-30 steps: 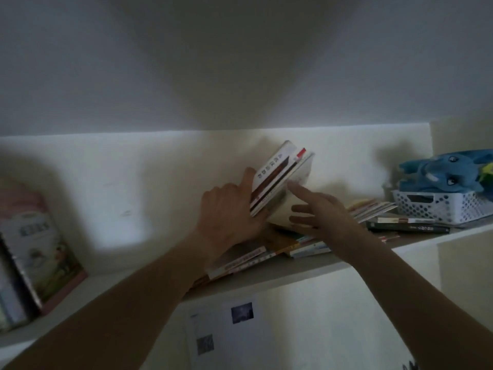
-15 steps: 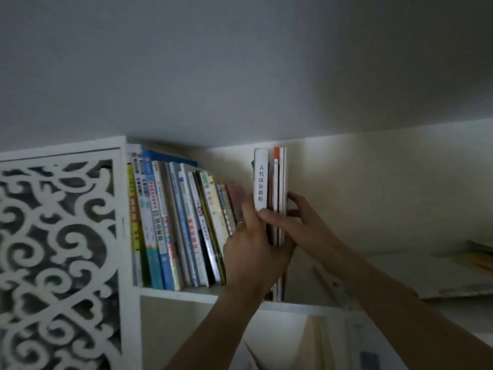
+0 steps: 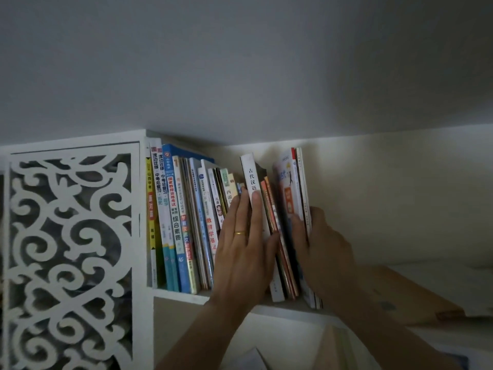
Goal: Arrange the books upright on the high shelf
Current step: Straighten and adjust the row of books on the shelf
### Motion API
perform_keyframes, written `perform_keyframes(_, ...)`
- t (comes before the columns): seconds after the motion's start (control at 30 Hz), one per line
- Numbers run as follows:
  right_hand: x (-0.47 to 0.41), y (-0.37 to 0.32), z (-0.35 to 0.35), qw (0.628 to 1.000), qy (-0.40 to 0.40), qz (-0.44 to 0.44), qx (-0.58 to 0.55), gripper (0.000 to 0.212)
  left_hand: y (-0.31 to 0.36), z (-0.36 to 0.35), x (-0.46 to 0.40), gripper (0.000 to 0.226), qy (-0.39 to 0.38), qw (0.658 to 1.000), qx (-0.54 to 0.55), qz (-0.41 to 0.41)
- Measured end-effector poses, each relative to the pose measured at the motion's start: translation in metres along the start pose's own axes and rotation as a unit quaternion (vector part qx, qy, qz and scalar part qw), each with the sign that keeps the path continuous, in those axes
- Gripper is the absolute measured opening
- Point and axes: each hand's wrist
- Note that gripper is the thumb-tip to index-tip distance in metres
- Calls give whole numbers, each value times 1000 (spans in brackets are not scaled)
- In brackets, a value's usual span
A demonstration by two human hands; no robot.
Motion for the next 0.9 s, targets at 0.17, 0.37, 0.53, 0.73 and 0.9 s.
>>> perform_keyframes(0.17, -7, 2, -4, 996, 16, 55, -72, 56, 3, -13, -1, 65, 27, 999, 17, 14)
perform_keyframes(0.37, 3, 13, -3, 995, -30, 62, 65, 55, 11, -11, 7, 61, 30, 997, 65, 9)
perform_keyframes(0.53, 8, 19, -3, 995, -67, 30, 62, 74, 9, -5, 10, 63, 25, 994, 104, 4)
perform_keyframes(0.73, 10, 8, -5, 995, -59, 2, 83, 69, 9, -4, 23, 71, 18, 984, 167, 57)
perform_keyframes(0.9, 13, 7, -12, 996, -8, -27, 81, 72, 33, 10, 14, 55, 31, 975, 170, 141)
Point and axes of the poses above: each hand's wrist, its own x-axis away from the middle knuckle, its own z-axis out of the back of the hand, y = z × x, and after that the axes turned 9 degrees about -y, right-handed
